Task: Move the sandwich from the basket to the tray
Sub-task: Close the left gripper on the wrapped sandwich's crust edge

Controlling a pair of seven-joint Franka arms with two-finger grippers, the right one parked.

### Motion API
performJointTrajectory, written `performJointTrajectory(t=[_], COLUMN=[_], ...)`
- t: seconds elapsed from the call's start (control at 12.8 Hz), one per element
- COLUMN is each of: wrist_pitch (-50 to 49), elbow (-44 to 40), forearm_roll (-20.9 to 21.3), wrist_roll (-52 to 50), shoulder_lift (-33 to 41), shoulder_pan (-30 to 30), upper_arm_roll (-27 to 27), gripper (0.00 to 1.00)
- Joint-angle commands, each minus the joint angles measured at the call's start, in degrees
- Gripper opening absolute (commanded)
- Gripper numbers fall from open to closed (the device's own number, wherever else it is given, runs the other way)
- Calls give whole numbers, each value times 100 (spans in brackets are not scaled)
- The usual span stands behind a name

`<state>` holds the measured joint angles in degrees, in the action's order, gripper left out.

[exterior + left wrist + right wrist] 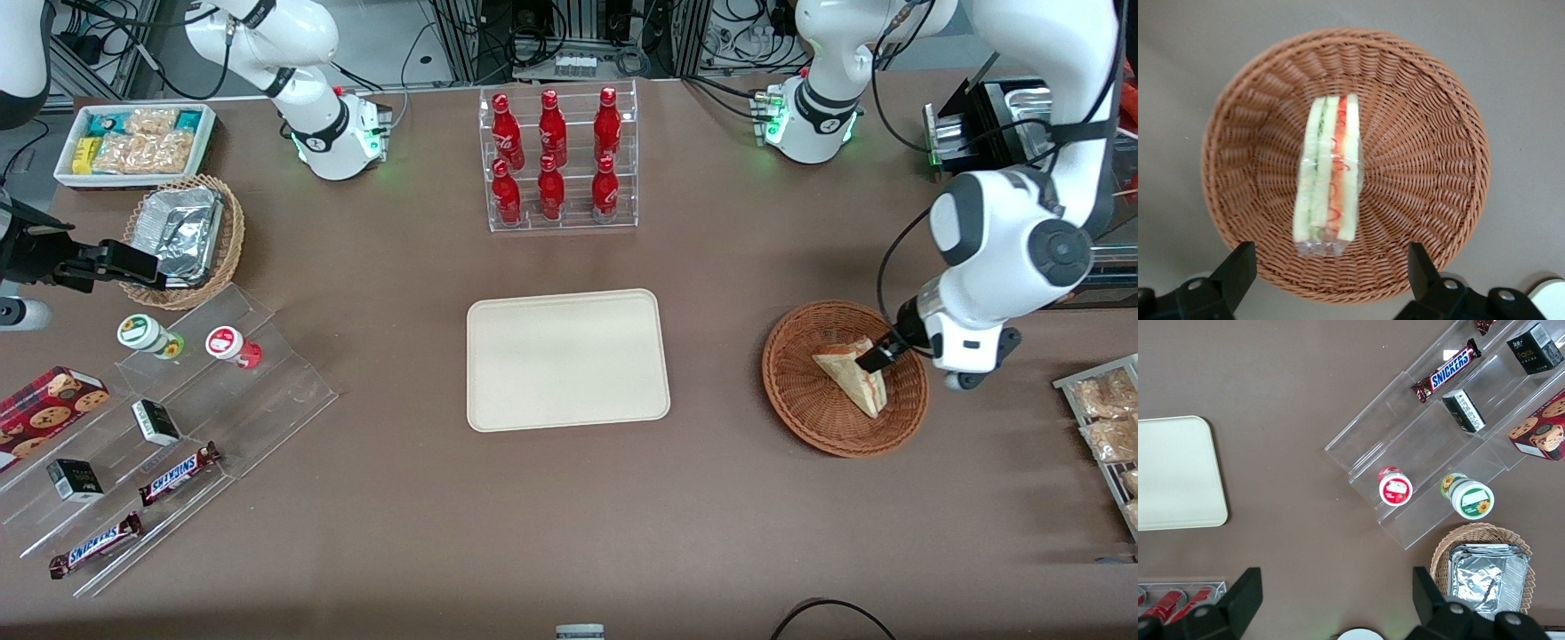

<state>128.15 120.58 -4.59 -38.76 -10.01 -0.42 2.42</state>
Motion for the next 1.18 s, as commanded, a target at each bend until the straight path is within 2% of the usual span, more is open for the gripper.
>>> performJointTrajectory(t=[0.0,0.16,0.47,1.1], wrist_pitch=[34,25,191,596], elbow=[-114,-96,26,211], forearm_roll=[63,81,257,274], wrist_roll=[-18,298,308,317], shoulder_lift=[-98,-106,-221,-563], shoulder_pan=[-64,-64,-64,-46], upper_arm_roll=[-5,-5,-5,-14], gripper=[100,100,100,100])
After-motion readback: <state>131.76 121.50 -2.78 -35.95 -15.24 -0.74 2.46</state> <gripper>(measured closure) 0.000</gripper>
